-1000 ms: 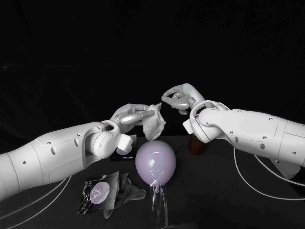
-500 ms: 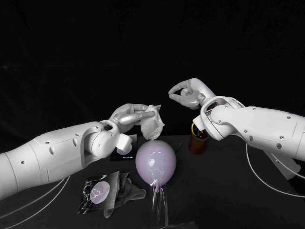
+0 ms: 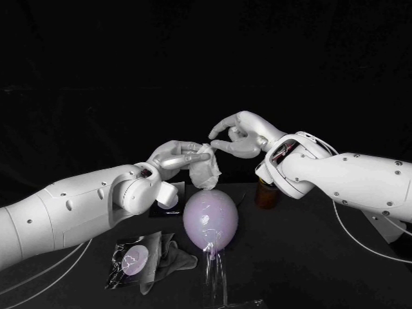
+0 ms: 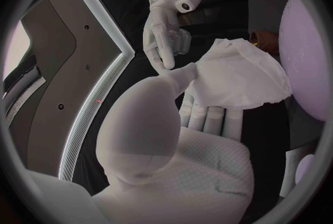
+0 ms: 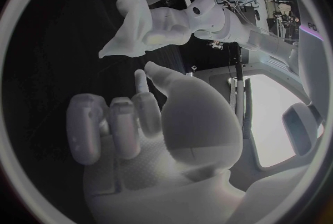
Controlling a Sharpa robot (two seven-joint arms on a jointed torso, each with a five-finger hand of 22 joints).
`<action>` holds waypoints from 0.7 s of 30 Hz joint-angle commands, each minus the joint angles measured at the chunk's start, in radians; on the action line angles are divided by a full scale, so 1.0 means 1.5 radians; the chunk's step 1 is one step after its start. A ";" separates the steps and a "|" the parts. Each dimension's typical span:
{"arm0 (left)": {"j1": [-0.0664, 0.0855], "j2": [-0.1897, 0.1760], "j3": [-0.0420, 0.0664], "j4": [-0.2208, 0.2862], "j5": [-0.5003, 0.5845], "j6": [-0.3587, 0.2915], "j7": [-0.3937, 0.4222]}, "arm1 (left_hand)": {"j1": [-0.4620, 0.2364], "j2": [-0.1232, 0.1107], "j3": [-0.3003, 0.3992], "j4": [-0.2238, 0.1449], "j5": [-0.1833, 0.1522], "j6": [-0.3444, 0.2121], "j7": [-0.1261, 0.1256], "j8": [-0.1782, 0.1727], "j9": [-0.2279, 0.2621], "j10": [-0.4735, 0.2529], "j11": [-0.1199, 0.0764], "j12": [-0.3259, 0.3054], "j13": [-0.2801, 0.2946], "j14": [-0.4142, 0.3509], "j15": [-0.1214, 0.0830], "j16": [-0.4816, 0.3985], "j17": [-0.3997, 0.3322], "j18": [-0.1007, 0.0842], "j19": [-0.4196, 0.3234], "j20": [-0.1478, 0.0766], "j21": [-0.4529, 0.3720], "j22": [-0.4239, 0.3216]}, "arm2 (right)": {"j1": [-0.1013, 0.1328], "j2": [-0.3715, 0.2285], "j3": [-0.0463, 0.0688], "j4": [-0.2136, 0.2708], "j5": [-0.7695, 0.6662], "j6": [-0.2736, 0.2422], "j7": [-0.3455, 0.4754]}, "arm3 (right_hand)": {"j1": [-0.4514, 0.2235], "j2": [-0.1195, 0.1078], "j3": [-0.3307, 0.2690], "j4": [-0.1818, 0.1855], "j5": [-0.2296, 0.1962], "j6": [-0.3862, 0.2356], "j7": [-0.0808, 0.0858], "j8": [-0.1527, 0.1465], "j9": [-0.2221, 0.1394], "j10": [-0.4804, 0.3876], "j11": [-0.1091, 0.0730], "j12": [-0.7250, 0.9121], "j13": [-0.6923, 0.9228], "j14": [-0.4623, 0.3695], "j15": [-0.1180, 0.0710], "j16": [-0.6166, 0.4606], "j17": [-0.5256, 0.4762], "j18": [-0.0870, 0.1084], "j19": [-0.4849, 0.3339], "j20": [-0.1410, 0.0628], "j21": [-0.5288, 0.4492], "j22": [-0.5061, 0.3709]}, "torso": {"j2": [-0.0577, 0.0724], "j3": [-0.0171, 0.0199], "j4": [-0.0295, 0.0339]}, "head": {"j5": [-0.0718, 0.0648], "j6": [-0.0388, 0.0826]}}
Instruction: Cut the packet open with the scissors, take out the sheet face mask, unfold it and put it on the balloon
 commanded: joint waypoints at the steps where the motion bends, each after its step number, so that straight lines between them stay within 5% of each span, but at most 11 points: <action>1: 0.001 0.000 0.001 0.003 -0.022 -0.005 0.007 | 0.004 -0.001 0.000 -0.004 0.002 0.004 0.002 -0.003 -0.002 -0.005 0.001 0.005 0.003 -0.003 -0.002 0.004 0.001 0.000 -0.005 -0.001 0.006 0.005 | 0.000 0.003 0.000 0.003 -0.067 0.014 0.008 | -0.002 -0.008 -0.007 0.001 0.002 0.005 -0.001 -0.005 -0.002 0.008 0.000 0.006 0.093 0.069 -0.005 0.002 0.176 -0.011 0.044 -0.003 0.005 0.158 | 0.000 -0.0006 0.0001 | 0.001 -0.001; 21: 0.001 -0.001 0.001 0.004 -0.029 -0.010 0.011 | -0.002 0.005 0.005 -0.015 0.002 0.017 0.001 -0.011 -0.009 -0.022 0.001 0.029 0.015 -0.013 -0.002 0.022 -0.001 -0.003 -0.037 -0.005 0.059 0.042 | -0.006 0.018 -0.001 -0.003 -0.109 0.024 -0.031 | -0.009 -0.018 -0.018 0.004 0.001 0.012 -0.001 -0.011 -0.008 0.008 0.000 0.007 0.094 0.069 -0.004 0.002 0.176 -0.011 0.043 -0.003 0.004 0.157 | 0.000 0.0002 -0.0003 | 0.002 -0.003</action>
